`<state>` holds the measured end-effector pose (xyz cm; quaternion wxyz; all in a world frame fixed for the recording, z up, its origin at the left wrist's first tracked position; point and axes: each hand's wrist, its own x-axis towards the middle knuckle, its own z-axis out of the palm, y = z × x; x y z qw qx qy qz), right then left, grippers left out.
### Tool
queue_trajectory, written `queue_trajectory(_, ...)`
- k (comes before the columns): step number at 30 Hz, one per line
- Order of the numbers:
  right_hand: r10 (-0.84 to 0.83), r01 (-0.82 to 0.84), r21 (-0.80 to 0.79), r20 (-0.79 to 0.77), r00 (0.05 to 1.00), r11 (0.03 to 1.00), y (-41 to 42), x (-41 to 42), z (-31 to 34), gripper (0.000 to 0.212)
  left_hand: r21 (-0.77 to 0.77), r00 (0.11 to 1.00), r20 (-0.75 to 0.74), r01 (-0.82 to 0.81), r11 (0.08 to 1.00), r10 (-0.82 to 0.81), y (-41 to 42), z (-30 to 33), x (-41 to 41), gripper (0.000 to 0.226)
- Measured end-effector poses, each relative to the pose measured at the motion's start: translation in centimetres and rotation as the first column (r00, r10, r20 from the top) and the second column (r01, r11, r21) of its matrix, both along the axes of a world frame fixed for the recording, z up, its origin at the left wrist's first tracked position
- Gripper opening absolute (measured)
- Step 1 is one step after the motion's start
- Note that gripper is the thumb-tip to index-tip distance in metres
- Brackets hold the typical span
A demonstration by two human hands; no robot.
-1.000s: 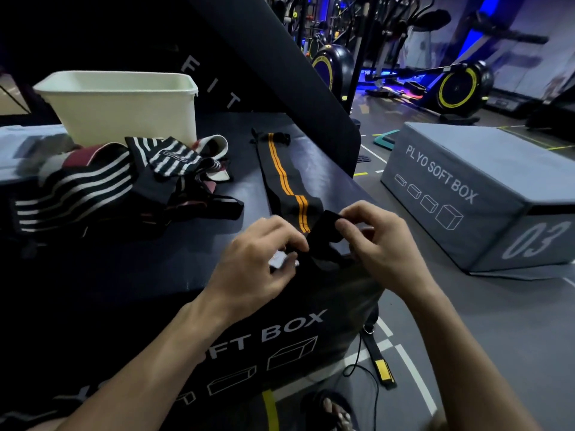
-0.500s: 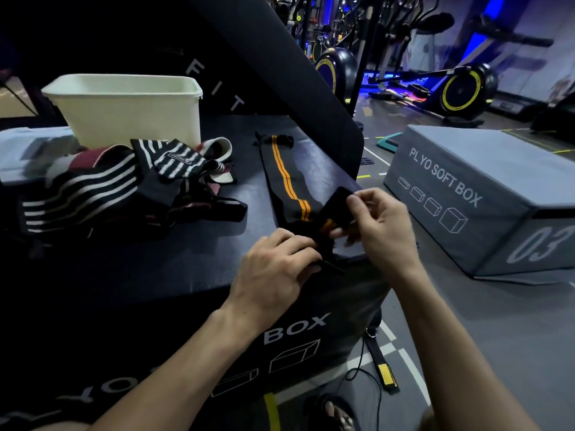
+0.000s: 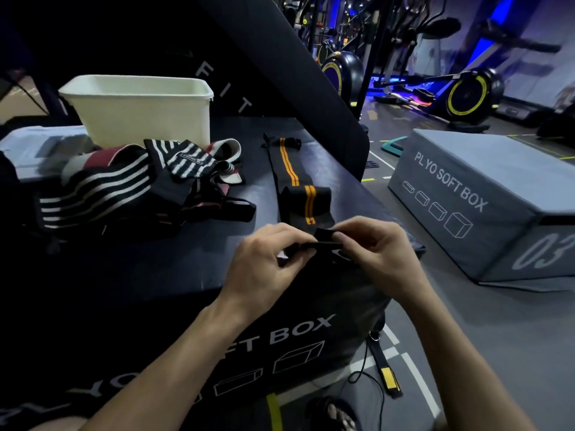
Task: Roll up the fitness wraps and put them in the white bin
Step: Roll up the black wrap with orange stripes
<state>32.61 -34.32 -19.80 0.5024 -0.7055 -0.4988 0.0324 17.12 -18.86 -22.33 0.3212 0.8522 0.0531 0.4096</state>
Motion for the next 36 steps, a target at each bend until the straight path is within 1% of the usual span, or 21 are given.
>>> queue_trajectory(2, 0.009, -0.009, -0.001, -0.003, 1.0, 1.0, -0.3, -0.4, 0.0, 0.01, -0.081, 1.0, 0.005, 0.013, 0.997, -0.013, -0.3, 0.4, 0.0, 0.016)
queue_trajectory(6, 0.003, -0.003, 0.025, -0.002, 1.0, 1.0, -0.5, -1.1, -0.1, 0.014, -0.155, 1.0, 0.016, 0.007, 0.988, -0.005, -0.7, 0.6, 0.0, 0.012)
queue_trajectory(8, 0.002, -0.001, 0.045, -0.018, 1.0, 0.999, -0.5, -1.1, 0.0, 0.014, -0.136, 0.999, 0.049, 0.003, 0.991, 0.004, -0.8, 0.6, 0.0, 0.01)
queue_trajectory(12, 0.036, -0.027, 0.084, -0.103, 0.994, 0.996, -0.3, -1.2, 0.2, 0.014, -0.066, 0.993, 0.113, -0.015, 0.998, 0.023, -0.7, 0.7, 0.1, 0.011)
queue_trajectory(15, 0.063, -0.054, 0.083, -0.118, 0.991, 0.995, -0.3, -1.1, 0.4, 0.013, 0.006, 0.992, 0.115, -0.045, 0.999, 0.044, -0.6, 0.8, 0.0, 0.012)
queue_trajectory(17, 0.08, -0.071, 0.074, -0.135, 0.988, 0.995, -0.3, -1.1, 0.4, 0.012, -0.012, 0.993, 0.098, -0.067, 0.998, 0.068, -0.9, 0.9, -0.1, 0.017)
queue_trajectory(21, 0.109, -0.097, 0.075, -0.175, 0.978, 0.992, -0.4, -1.2, 0.4, 0.013, -0.032, 0.992, 0.05, -0.11, 0.993, 0.112, -1.1, 1.2, -0.3, 0.039)
queue_trajectory(23, 0.12, -0.108, 0.085, -0.165, 0.979, 0.991, -0.2, -1.4, 0.5, 0.013, -0.048, 0.994, 0.036, -0.106, 0.993, 0.108, -1.0, 1.3, -0.3, 0.041)
queue_trajectory(27, 0.116, -0.102, 0.102, -0.144, 0.983, 0.99, 0.1, -1.7, 0.4, 0.013, -0.107, 0.994, 0.044, -0.097, 0.989, 0.102, -0.6, 1.4, -0.1, 0.031)
queue_trajectory(30, 0.096, -0.082, 0.104, -0.145, 0.985, 0.991, 0.1, -1.8, 0.4, 0.013, -0.118, 0.994, 0.07, -0.079, 0.99, 0.087, -0.5, 1.5, 0.0, 0.02)
queue_trajectory(33, 0.104, -0.09, 0.101, -0.135, 0.985, 0.991, -0.1, -1.9, 0.5, 0.012, -0.124, 0.994, 0.071, -0.076, 0.989, 0.086, -0.5, 1.6, -0.1, 0.015)
queue_trajectory(36, 0.109, -0.105, 0.091, -0.042, 0.993, 0.99, -0.3, -2.0, 0.5, 0.016, -0.123, 0.994, 0.065, -0.074, 0.99, 0.082, -0.5, 1.6, -0.1, 0.011)
